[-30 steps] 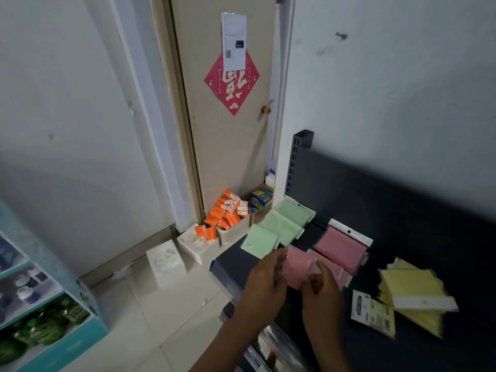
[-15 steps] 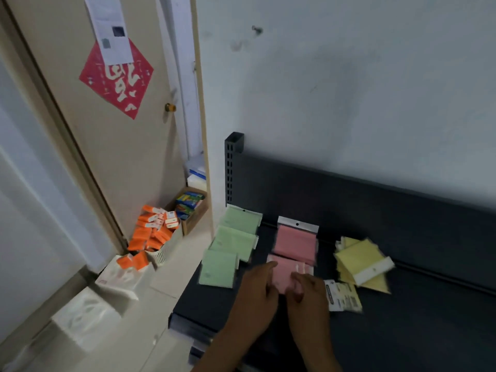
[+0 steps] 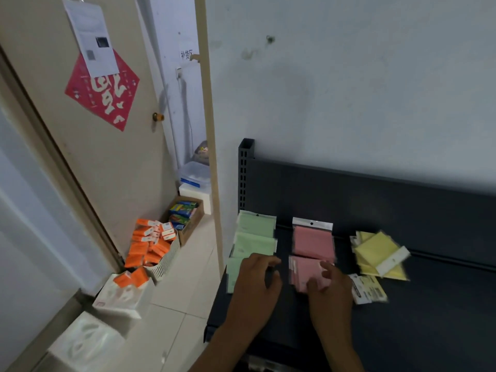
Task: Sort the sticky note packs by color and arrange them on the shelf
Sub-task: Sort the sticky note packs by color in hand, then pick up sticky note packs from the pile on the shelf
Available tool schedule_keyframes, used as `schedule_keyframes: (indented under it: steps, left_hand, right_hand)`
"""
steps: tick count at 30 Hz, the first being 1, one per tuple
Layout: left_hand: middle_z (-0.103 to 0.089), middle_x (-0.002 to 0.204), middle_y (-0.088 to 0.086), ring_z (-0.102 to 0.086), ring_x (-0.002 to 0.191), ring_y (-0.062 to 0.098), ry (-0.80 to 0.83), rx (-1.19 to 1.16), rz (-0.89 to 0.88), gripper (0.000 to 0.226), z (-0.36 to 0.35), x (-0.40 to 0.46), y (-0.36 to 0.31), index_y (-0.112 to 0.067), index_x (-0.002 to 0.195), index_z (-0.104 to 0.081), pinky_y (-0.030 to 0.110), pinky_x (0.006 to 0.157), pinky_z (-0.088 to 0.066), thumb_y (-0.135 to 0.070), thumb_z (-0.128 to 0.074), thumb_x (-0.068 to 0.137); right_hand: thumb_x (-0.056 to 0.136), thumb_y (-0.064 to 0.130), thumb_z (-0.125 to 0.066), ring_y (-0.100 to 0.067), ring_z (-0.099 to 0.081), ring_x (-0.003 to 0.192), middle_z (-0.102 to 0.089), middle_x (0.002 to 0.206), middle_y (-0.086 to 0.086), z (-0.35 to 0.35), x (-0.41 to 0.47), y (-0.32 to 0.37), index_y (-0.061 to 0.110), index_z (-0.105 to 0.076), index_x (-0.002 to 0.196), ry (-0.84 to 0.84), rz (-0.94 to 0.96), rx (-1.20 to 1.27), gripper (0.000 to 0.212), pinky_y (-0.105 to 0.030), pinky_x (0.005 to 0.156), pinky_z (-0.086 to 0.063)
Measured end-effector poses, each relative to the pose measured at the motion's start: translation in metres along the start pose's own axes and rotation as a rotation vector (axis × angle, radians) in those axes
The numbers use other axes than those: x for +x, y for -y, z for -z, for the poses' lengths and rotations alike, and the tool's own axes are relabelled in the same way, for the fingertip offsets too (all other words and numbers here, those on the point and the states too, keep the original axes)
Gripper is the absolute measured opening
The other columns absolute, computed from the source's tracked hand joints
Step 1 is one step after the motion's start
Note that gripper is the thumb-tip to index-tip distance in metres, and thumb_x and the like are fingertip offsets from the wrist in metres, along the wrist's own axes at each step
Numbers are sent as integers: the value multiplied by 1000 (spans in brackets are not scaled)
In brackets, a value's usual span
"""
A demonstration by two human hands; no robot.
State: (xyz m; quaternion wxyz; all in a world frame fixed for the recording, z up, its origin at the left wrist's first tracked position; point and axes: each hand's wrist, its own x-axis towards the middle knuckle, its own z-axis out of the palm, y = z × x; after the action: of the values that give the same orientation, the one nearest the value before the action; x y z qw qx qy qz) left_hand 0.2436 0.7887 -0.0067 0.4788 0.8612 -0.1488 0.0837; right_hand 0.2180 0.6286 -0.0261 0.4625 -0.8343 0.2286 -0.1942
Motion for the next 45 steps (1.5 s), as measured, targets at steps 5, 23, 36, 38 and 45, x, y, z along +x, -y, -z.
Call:
schedule_keyframes:
  steps: [5, 23, 36, 38, 45]
  left_hand:
    - [-52, 111, -19, -43, 113, -3, 66, -19, -89, 22, -11, -1, -3, -35, 113, -58, 8, 94, -33, -21, -58, 95]
    - [-56, 122, -9, -47, 116, 9, 337, -40, -443, 31, -160, 3, -120, -24, 125, -61, 18, 100, -35, -20, -62, 94]
    - [-54, 134, -8, -45, 125, 9, 458, -57, -568, 43, -306, -20, -242, -26, 136, -54, 31, 106, -41, -13, -59, 96]
    - [-54, 135, -8, -45, 125, 9, 460, -58, -564, 42, -325, -24, -258, -27, 137, -53, 32, 106, -42, -14, -59, 97]
    - [-54, 134, -6, -46, 124, 14, 485, -36, -597, 43, -398, -55, -316, -26, 137, -53, 36, 106, -42, -15, -59, 96]
  right_hand:
    - [92, 6, -63, -20, -59, 91, -51, 120, -6, 3, -15, -1, 21, -55, 129, -54, 1, 31, 40, -22, 71, -43]
    - [93, 13, -58, -9, -55, 101, -63, 110, 5, 157, 5, -61, 22, -66, 114, -262, 151, -271, 24, -17, 86, -44]
    - [96, 5, -56, -13, -58, 105, -65, 117, -6, 304, 38, -138, 9, -66, 122, -408, 45, -265, 28, -5, 88, -37]
    - [96, 5, -56, -13, -59, 105, -65, 117, -5, 322, 42, -149, 10, -67, 122, -431, 50, -257, 28, -9, 89, -40]
    - [100, 8, -55, -20, -57, 117, -61, 127, -9, 396, 41, -197, 7, -62, 130, -453, -54, -297, 32, -18, 97, -39]
